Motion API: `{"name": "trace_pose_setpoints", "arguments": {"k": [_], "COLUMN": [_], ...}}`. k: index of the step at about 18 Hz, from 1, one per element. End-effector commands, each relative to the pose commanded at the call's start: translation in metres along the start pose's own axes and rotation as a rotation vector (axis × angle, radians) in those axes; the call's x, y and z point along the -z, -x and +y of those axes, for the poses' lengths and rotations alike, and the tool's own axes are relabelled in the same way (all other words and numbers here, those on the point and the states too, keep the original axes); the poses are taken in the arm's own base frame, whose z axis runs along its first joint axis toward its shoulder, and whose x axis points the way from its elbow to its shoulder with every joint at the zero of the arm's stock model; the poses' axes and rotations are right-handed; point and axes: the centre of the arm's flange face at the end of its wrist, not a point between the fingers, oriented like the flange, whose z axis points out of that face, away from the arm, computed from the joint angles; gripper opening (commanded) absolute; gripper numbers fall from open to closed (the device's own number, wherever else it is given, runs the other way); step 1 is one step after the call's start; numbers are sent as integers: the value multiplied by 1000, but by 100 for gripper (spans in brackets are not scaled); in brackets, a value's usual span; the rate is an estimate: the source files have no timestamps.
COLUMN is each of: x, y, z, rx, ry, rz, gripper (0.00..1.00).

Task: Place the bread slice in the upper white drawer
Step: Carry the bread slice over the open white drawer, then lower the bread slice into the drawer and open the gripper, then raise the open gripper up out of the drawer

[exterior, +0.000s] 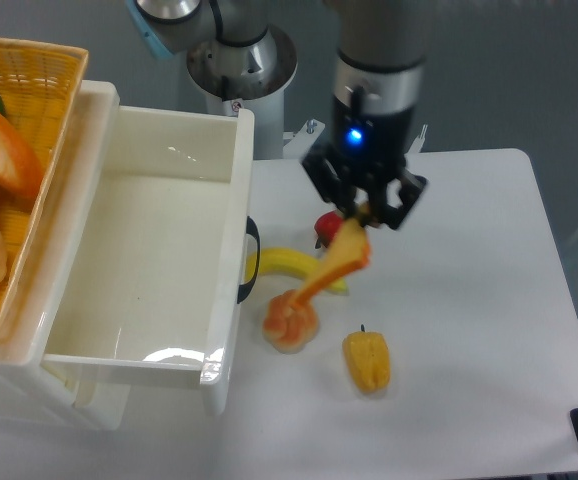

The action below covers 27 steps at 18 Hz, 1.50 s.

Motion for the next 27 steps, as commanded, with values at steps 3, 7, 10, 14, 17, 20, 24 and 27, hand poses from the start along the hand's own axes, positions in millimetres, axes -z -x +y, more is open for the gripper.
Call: {"name": "trace_pose_setpoints", "arguments": {"k": [3, 7, 10, 14, 17, 20, 24, 27], "x": [-12, -36, -49, -64, -74, -76, -75, -67], "y": [-43, -94, -124, -141, -148, -148, -148, -146], "z": [-15, -30, -39, -39, -38, -37, -37, -38], "rx": [28, 17, 20, -1, -10, -10, -10, -9], "ry": [9, 42, 63, 91, 105, 109, 108, 95], "rz": [41, 99, 128, 157, 172, 172, 167, 154], "gripper": [0, 0, 0, 14, 47, 79, 99, 100]}}
